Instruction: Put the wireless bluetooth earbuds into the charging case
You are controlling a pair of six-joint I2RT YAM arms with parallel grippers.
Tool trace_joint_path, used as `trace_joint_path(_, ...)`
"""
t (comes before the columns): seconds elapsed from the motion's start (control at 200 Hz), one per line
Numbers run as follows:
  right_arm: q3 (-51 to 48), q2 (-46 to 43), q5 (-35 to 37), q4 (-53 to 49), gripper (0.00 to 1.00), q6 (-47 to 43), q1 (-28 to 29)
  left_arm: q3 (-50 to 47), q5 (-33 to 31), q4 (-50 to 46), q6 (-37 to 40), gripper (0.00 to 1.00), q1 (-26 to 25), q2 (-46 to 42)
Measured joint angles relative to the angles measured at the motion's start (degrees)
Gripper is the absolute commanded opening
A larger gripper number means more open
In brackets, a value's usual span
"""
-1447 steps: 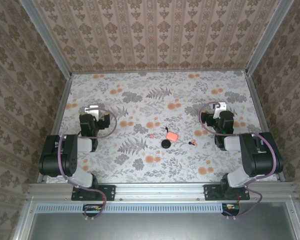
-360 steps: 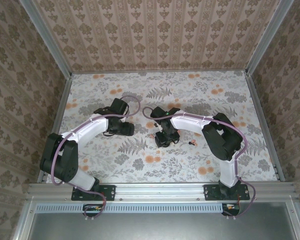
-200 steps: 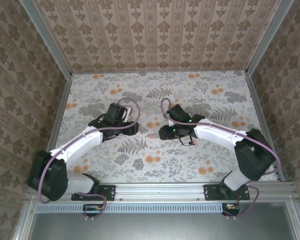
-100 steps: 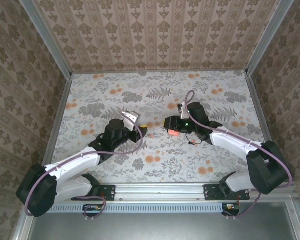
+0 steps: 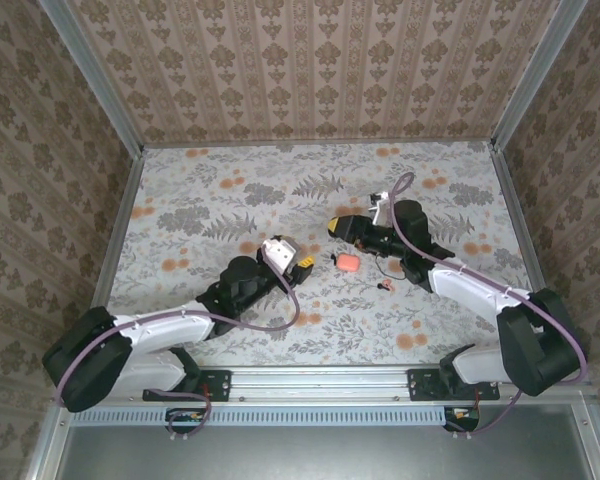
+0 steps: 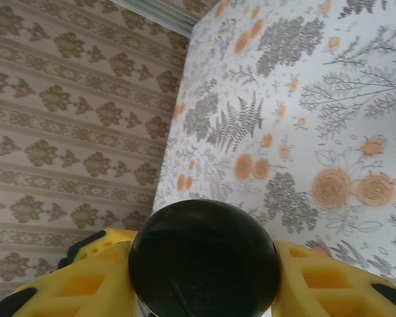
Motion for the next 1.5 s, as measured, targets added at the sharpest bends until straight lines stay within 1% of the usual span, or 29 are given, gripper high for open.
trace_joint_path(0.125,-0.68,-0.59,-0.63,3.06,0.45,2.16,-0.79,-0.52,-0.04,3.34,0.76,0.59,-0.72,0.79)
trace_joint_path(0.42,-0.68,-0.50,-4.07,9.31,0.46,6.62,-2.62,-0.52,0.39,6.58,3.21,0.58,-2.84,1.88)
trace_joint_path(0.595,-0.61,0.28,-7.52,12.92,0.46,8.74,-4.20,-0.52,0.63,7.76,6.73,0.58,-5.11,2.51)
trace_joint_path(0.735,-0.57,0.37,-9.42,15.69,0.46,10.01,-4.24,-0.48,0.52,8.74,10.16,0.58,-7.54,3.72)
trace_joint_path(0.85,-0.79,0.46,-10.75,19.50,0.46,11.82,-4.17,-0.09,-0.66,10.75,11.58,0.57,-8.35,6.08)
trace_joint_path(0.96,-2.05,0.35,-11.10,22.21,0.46,12.76,-3.89,0.17,-2.75,14.67,11.69,0.56,-8.44,8.74)
trace_joint_path(1.205,-5.64,-1.99,-11.06,22.03,0.47,13.42,-2.29,2.05,-5.62,23.56,11.67,0.55,-8.61,12.57)
trace_joint_path(1.415,-6.54,-4.46,-10.78,20.79,0.47,13.25,-1.22,3.43,-5.64,26.27,11.63,0.55,-8.63,12.68)
trace_joint_path(1.5,-6.64,-4.50,-10.64,20.63,0.47,12.94,-0.70,3.80,-5.64,26.60,11.43,0.53,-8.63,12.68)
